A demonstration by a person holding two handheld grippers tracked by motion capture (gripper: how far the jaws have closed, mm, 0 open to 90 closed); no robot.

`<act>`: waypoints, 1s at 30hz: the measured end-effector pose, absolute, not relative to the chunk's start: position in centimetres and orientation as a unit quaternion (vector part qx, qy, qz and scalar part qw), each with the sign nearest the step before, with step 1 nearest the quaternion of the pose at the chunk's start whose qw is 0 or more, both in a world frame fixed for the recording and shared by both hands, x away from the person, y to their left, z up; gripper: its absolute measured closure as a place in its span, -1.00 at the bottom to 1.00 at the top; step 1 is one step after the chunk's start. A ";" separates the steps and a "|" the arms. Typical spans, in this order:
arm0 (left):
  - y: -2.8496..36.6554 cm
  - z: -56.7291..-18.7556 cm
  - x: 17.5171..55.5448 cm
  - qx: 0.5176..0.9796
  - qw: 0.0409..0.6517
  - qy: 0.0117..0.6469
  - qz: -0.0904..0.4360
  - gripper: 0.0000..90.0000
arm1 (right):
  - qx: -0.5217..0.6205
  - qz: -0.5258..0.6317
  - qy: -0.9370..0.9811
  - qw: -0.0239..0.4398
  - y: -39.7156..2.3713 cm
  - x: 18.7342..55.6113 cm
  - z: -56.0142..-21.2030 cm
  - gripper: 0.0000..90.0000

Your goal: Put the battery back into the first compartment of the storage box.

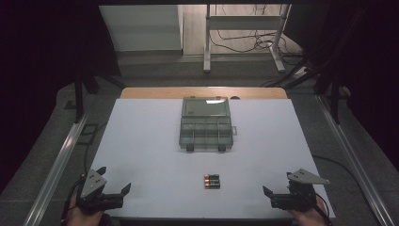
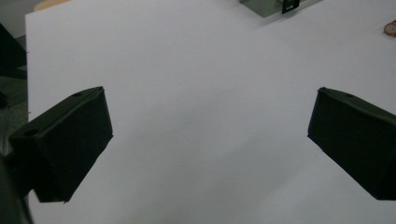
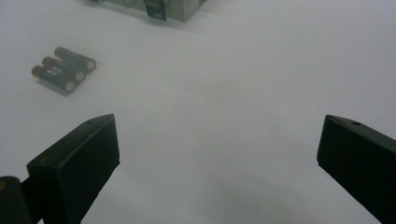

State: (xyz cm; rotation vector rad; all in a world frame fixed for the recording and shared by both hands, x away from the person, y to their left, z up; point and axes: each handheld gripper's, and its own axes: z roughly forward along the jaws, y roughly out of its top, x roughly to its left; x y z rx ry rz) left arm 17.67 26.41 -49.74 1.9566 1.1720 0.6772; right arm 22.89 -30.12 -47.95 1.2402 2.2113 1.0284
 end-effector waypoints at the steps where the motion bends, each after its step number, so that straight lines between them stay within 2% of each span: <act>1: 26.4 -49.8 17.7 0.765 0.374 0.455 0.261 -0.95 | 0.441 0.366 0.794 0.202 -30.0 22.9 -48.0 -1.00; 25: 27.8 -49.8 17.7 0.740 0.394 0.479 0.261 -1.00 | 0.418 0.345 0.817 0.198 -29.2 23.0 -48.0 -1.00; 30: 27.7 -49.8 17.7 0.745 0.391 0.476 0.257 -0.99 | 0.410 0.351 0.821 0.185 -28.7 23.1 -47.9 -1.00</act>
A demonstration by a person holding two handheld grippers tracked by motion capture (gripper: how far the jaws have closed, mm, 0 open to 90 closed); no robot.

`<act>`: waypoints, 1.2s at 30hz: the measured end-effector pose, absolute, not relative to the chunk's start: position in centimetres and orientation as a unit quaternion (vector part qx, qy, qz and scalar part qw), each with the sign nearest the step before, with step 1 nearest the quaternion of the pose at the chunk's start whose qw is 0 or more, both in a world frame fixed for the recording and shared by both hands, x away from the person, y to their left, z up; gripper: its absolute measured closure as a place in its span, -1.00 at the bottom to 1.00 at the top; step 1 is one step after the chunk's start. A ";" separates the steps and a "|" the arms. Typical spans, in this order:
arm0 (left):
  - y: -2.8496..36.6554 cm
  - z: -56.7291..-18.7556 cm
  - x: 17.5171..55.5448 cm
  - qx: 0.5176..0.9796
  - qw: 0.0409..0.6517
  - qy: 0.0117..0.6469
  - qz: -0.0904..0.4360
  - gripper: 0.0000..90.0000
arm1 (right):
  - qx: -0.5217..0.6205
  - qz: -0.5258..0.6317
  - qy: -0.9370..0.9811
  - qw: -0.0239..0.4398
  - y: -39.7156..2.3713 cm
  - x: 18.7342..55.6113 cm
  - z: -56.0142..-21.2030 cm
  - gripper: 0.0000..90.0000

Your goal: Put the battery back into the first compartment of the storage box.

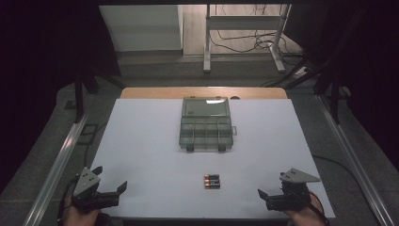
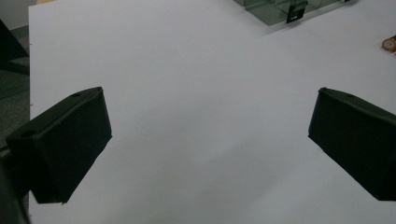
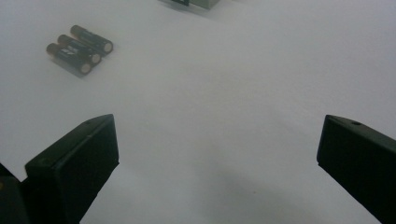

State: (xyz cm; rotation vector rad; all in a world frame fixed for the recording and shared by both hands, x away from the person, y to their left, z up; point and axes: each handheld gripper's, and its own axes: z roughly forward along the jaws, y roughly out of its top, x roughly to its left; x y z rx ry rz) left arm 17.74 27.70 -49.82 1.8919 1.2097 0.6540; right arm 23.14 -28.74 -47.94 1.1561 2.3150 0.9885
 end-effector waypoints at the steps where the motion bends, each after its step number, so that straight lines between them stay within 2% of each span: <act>1: 27.7 -49.8 17.7 0.747 0.389 0.473 0.257 -0.99 | 0.410 0.351 0.821 0.185 -28.7 23.1 -47.9 -1.00; 22: 27.2 -49.9 17.7 0.763 0.378 0.454 0.262 -0.98 | 0.386 0.362 0.836 0.142 -25.2 26.0 -46.9 -1.00; 36: 27.3 -49.9 17.6 0.760 0.384 0.455 0.261 -0.99 | 0.363 0.338 0.858 0.137 -22.5 27.9 -46.8 -1.00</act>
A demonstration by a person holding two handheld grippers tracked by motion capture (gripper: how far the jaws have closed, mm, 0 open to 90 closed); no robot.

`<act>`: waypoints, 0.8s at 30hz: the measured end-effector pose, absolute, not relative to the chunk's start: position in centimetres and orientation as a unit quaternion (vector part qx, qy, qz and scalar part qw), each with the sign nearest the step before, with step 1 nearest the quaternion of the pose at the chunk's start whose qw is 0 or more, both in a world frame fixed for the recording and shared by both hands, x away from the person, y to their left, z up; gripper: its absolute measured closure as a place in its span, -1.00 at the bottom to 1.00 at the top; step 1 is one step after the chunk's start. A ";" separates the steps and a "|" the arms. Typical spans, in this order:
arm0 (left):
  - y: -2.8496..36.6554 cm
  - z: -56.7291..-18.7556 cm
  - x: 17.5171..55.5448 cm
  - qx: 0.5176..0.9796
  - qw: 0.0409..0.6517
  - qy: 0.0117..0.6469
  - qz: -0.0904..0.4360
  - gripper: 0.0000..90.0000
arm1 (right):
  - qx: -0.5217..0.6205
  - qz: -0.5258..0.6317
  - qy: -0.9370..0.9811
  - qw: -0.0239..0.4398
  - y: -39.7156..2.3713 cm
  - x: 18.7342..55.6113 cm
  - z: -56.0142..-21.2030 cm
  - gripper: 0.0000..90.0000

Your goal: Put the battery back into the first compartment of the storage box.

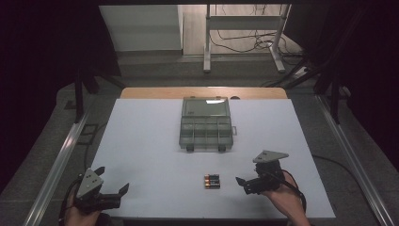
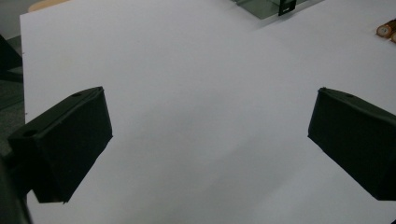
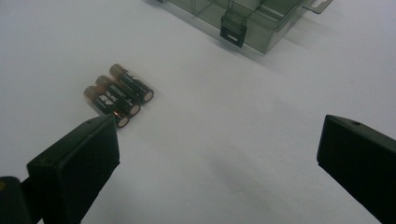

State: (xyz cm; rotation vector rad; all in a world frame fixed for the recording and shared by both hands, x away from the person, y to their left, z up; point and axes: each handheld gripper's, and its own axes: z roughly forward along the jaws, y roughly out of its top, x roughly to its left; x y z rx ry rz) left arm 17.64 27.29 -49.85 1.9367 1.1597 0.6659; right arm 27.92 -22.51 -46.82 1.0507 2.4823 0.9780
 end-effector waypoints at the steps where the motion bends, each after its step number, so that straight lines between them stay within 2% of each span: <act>1: 27.3 -49.9 17.6 0.760 0.384 0.455 0.261 -0.99 | 0.363 0.338 0.858 0.137 -22.5 27.9 -46.8 -1.00; 18: 27.4 -49.8 17.6 0.760 0.386 0.453 0.260 -1.00 | 0.348 0.300 0.881 0.116 -19.0 30.2 -46.9 -1.00; 24: 27.4 -49.8 17.6 0.761 0.387 0.452 0.260 -1.00 | 0.336 0.292 0.888 0.113 -17.5 30.9 -46.6 -0.84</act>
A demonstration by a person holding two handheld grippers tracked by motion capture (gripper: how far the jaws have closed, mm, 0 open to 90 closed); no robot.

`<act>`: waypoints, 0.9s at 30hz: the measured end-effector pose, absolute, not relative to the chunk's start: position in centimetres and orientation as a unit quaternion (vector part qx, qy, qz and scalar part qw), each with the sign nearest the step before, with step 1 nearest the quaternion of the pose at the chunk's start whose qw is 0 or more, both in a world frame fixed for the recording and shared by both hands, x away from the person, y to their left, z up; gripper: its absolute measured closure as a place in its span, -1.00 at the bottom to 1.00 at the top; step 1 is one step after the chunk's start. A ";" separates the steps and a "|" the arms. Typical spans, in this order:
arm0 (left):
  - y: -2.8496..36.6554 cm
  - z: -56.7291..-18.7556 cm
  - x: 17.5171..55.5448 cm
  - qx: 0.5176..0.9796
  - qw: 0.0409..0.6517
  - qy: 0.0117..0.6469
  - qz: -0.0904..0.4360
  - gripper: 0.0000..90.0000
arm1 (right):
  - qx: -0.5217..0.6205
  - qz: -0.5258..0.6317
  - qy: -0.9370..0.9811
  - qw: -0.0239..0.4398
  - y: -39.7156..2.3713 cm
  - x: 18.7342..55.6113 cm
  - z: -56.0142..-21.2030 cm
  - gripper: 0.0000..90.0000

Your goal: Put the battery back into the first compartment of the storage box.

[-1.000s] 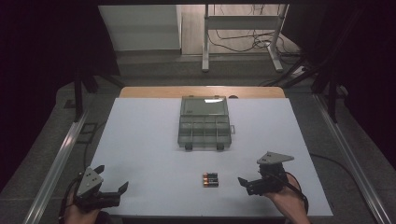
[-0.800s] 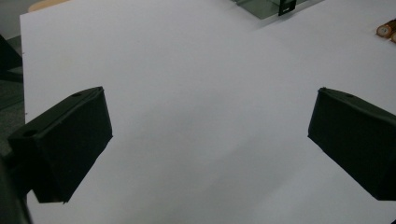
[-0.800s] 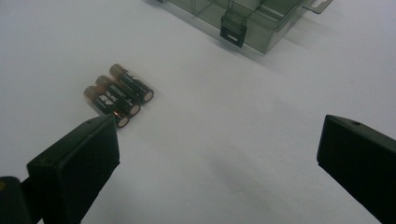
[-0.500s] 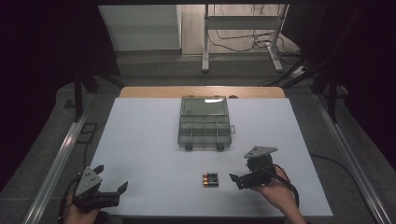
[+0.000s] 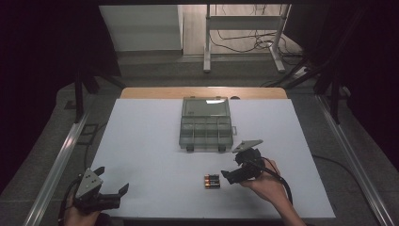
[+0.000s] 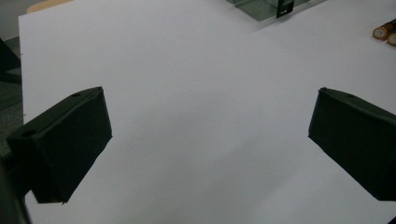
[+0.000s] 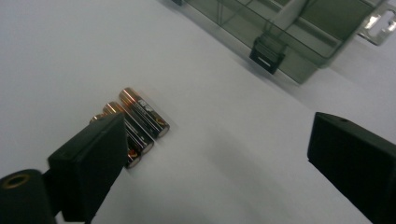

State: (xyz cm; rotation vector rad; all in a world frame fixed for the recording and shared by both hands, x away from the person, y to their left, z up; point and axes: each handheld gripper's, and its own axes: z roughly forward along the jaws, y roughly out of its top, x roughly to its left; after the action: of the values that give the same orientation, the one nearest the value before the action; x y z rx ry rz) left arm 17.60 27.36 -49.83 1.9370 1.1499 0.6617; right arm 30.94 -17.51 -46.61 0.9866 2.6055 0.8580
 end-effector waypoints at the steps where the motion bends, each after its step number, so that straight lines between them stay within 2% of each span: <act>1: 27.4 -49.8 17.6 0.761 0.387 0.452 0.261 -1.00 | 0.332 0.289 0.891 0.111 -17.3 31.1 -46.6 -0.81; 13: 27.1 -49.9 17.6 0.766 0.382 0.443 0.264 -0.99 | 0.293 0.253 0.919 0.074 -14.5 32.1 -47.5 -0.27; 16: 27.1 -49.9 17.6 0.767 0.382 0.443 0.265 -0.99 | 0.287 0.248 0.923 0.069 -14.1 32.2 -47.7 -0.20; 17: 27.1 -49.9 17.6 0.767 0.382 0.443 0.265 -0.99 | 0.280 0.241 0.927 0.064 -13.7 32.3 -47.9 -0.10; 22: 27.1 -49.9 17.6 0.766 0.382 0.443 0.265 -0.99 | 0.262 0.223 0.937 0.051 -12.6 32.4 -48.4 0.14; 27: 27.1 -49.9 17.6 0.766 0.383 0.443 0.265 -0.99 | 0.243 0.210 0.946 0.048 -11.8 32.4 -48.8 0.27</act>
State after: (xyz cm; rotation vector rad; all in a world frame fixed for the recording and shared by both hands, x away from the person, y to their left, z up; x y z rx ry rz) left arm 17.55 27.15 -49.85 1.9539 1.1304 0.6751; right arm 32.39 -11.76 -48.85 0.7405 2.8836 0.6412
